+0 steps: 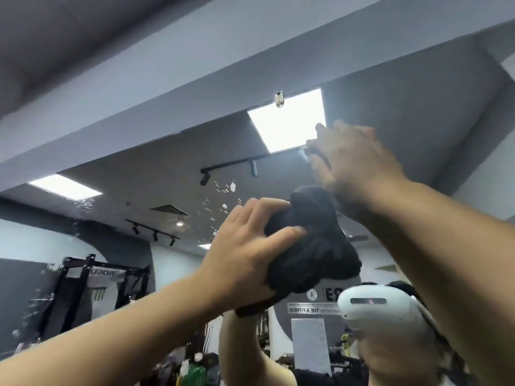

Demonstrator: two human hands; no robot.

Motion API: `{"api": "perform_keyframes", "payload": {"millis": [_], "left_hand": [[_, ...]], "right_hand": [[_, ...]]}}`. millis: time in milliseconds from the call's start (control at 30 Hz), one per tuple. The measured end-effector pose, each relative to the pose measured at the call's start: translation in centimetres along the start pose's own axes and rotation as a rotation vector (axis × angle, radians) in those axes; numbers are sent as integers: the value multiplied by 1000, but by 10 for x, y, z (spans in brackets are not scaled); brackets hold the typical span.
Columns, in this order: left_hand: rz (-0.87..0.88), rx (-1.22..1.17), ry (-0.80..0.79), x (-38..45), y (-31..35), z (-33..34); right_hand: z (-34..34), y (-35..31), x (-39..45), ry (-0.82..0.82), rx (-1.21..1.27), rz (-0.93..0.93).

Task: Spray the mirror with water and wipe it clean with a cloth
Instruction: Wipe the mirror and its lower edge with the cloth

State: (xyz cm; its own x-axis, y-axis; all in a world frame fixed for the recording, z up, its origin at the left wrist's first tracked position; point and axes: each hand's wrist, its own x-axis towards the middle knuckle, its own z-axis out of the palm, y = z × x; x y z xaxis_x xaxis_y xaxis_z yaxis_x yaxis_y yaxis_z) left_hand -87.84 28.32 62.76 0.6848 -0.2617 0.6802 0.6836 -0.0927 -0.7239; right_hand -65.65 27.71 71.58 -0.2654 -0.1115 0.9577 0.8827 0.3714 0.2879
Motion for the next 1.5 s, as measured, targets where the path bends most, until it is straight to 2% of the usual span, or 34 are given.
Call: {"api": "perform_keyframes", "payload": {"millis": [67,167,267,333,400,433,500,600,833,1000,1100,1200,1267,1333,1500], "left_hand": [[-39,14,15,6,-26,2],[-222,32,20,28,-78,3],[-475,103,20,54,-143,2],[-704,170,-9,72,-186,1],[-916,198,-14,85,-210,2],[-961,212,-6,88,-215,3],[-944,230,35,89,-214,10],[-829,178,88,74,-200,11],[-408,79,106,26,-124,0],[-163,-68,44,-40,-36,-13],[15,-163,45,-94,0,-22],[159,-154,61,-116,-10,-25],[179,-160,45,-111,-36,-26],[126,-91,28,-96,-73,-25],[-232,51,37,-28,-180,-17]], "right_hand": [[1,-1,-2,-1,-43,3],[7,3,1,48,-112,-62],[11,6,2,25,-119,-52],[14,8,3,10,-143,-69],[17,12,4,-22,-144,-64],[18,13,5,-34,-143,-56],[19,15,7,-26,-174,-62],[19,10,5,0,-183,-54],[15,-33,23,107,-179,85],[33,-78,52,113,123,-69],[47,-85,53,124,150,-54],[63,-84,46,106,9,-126],[67,-82,45,89,-53,-141],[65,-81,46,72,-59,-131],[66,-82,45,53,-129,-134]]}}
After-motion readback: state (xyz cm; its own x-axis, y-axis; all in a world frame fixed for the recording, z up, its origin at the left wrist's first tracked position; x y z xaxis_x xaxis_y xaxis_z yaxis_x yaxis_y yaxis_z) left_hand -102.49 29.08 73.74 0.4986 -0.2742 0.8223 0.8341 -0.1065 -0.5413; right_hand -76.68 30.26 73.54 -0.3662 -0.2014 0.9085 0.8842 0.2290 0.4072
